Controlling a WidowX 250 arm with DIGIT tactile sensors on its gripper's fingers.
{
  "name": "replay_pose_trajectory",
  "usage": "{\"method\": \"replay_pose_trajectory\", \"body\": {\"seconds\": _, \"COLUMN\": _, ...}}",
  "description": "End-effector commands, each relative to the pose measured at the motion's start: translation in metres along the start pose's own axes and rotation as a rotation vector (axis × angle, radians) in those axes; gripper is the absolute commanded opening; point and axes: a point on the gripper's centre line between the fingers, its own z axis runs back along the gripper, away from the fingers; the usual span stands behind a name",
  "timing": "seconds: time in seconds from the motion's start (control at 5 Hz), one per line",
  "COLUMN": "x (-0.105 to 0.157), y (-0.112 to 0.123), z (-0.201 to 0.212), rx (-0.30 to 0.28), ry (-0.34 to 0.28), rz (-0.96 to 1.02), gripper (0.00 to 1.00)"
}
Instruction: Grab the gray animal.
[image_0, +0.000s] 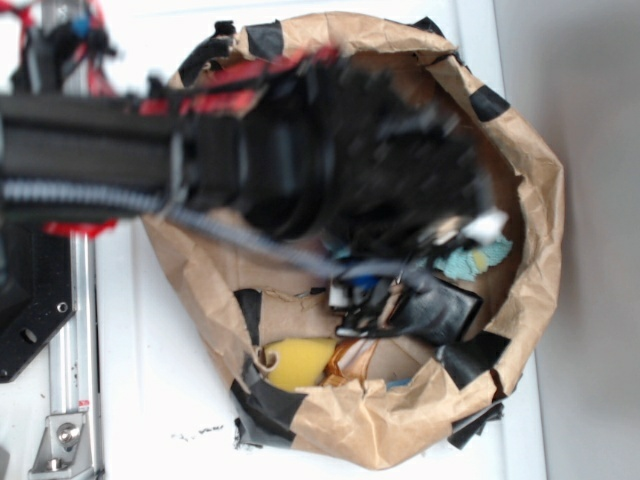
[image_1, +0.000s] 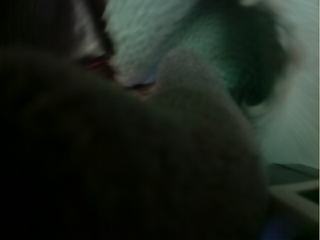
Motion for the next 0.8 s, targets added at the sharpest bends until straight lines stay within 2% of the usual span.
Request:
{"method": "replay_pose_trajectory", "body": {"seconds": 0.0, "x": -0.021, "y": 0.015, "z": 0.121, "rx": 0.026, "ry": -0.118, "rz": 0.288, "gripper": 0.0}}
{"method": "replay_pose_trajectory", "body": {"seconds": 0.2, "x": -0.04, "y": 0.011, "z": 0.148, "rx": 0.06, "ry": -0.173, "rz": 0.378, "gripper": 0.0}}
{"method": "replay_pose_trajectory", "body": {"seconds": 0.4, "x": -0.042, "y": 0.01, "z": 0.147, "rx": 0.011, "ry": -0.183, "rz": 0.42, "gripper": 0.0}}
{"method": "replay_pose_trajectory", "body": {"seconds": 0.6, "x": -0.036, "y": 0.011, "z": 0.142, "rx": 0.071, "ry": -0.178, "rz": 0.506, "gripper": 0.0}}
